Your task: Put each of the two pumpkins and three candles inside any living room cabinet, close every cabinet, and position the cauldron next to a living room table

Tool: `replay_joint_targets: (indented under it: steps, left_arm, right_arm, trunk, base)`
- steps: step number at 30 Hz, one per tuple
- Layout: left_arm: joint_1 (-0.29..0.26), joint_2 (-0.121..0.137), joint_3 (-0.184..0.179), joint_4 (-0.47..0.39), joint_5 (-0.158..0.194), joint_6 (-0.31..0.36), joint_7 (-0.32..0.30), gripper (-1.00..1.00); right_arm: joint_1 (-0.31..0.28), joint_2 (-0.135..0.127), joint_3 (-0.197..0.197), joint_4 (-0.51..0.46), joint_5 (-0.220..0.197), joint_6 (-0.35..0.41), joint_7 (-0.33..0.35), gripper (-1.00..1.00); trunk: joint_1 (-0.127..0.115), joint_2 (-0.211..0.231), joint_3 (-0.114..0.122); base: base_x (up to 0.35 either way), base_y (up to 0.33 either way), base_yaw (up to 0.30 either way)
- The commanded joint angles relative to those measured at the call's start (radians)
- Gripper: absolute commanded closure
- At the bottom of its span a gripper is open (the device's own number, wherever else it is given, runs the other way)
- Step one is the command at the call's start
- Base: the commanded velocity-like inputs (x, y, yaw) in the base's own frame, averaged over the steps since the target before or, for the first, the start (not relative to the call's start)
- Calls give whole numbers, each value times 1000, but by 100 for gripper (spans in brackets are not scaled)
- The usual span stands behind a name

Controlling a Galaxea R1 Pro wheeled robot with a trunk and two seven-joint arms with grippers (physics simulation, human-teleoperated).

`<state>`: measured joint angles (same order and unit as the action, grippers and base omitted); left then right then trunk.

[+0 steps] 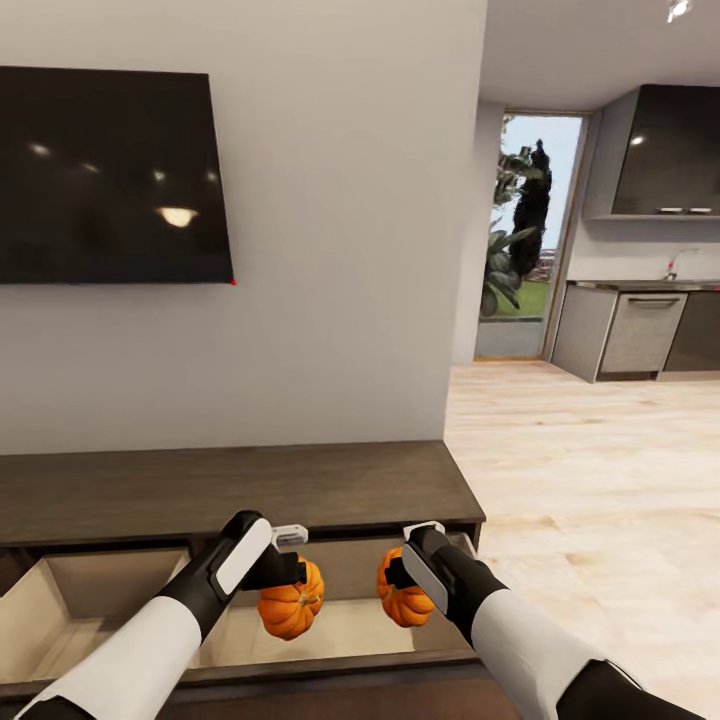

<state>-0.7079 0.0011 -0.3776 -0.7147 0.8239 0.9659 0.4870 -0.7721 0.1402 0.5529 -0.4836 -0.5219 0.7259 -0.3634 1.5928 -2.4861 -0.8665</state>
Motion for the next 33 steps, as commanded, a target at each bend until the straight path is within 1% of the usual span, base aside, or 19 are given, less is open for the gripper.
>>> replay_joint_targets:
  steps: [1,5,11,13,24,33]
  left_arm:
    - [-1,0,-2,1,9,1,9,100]
    - [-1,1,-2,0,9,2,8,100]
    - [-1,1,-1,-3,9,1,9,100]
    - [-1,1,-1,-4,9,1,10,100]
    - [-1,1,-2,-4,9,-10,9,100]
    - [-1,1,-4,-3,9,-15,8,100]
  right_arm:
    - [-1,-1,7,-1,-9,3,-9,100]
    - [-1,2,7,-1,-9,3,-9,100]
    - [-1,5,7,-1,-8,3,-9,100]
    - [-1,5,7,-1,-8,3,-9,100]
    - [-1,6,8,-5,-9,3,-8,100]
    - [-1,6,8,-4,-9,3,-8,100]
  trunk:
    - [0,-1,-1]
    - [0,-1,-1]
    - [0,-1,-1]
    - [7,-14,-7]
    - [12,-16,-50]
    - [12,-16,-50]
  base:
    - [162,0,0]
    - [156,0,0]
    - [25,0,0]
    - [4,0,0]
    - [0,0,0]
    - [17,5,0]
